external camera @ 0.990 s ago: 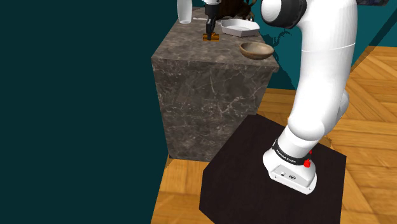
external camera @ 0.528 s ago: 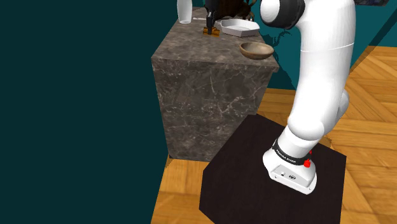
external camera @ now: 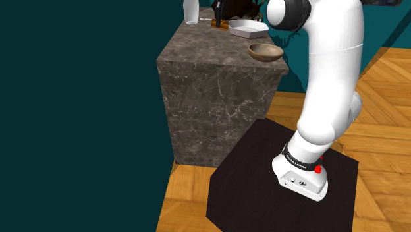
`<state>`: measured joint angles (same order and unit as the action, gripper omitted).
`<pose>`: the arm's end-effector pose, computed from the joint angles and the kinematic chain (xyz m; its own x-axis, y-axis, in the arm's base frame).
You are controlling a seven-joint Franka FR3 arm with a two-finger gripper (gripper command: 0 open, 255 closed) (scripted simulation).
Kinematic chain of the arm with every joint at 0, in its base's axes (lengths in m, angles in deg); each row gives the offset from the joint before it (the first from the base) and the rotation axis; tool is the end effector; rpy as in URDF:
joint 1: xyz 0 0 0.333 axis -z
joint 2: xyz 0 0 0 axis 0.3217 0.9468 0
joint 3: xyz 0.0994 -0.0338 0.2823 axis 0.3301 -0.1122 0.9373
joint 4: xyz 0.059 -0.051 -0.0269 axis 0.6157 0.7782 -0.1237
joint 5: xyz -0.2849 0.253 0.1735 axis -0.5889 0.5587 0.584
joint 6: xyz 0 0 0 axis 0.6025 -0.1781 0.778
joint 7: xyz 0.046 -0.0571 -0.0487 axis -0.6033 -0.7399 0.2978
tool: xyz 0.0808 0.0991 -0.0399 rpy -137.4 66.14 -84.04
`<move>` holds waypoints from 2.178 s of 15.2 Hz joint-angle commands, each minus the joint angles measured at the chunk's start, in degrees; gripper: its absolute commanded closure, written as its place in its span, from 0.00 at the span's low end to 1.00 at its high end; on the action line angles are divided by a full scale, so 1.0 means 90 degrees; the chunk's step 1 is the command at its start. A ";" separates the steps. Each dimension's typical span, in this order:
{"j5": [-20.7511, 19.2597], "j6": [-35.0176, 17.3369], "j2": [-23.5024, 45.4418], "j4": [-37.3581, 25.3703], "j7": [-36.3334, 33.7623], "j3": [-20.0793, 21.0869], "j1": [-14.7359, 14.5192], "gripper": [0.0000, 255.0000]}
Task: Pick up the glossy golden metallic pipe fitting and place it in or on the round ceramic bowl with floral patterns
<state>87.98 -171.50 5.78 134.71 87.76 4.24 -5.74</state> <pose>0.6366 -0.2923 0.5408 0.9258 0.3781 -0.0043 0.3780 -0.9252 0.0333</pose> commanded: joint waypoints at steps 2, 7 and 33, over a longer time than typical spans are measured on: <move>0.0050 0.0394 0.0197 -0.0588 -0.0009 0.0010 0.0070 1.00; 0.0170 0.1152 0.0663 -0.1816 -0.0011 0.0036 0.0266 1.00; -0.1702 -0.0582 -0.5930 0.6283 0.0147 -0.0161 0.0017 1.00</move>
<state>72.81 -176.08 -47.22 190.23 89.08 2.84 -5.68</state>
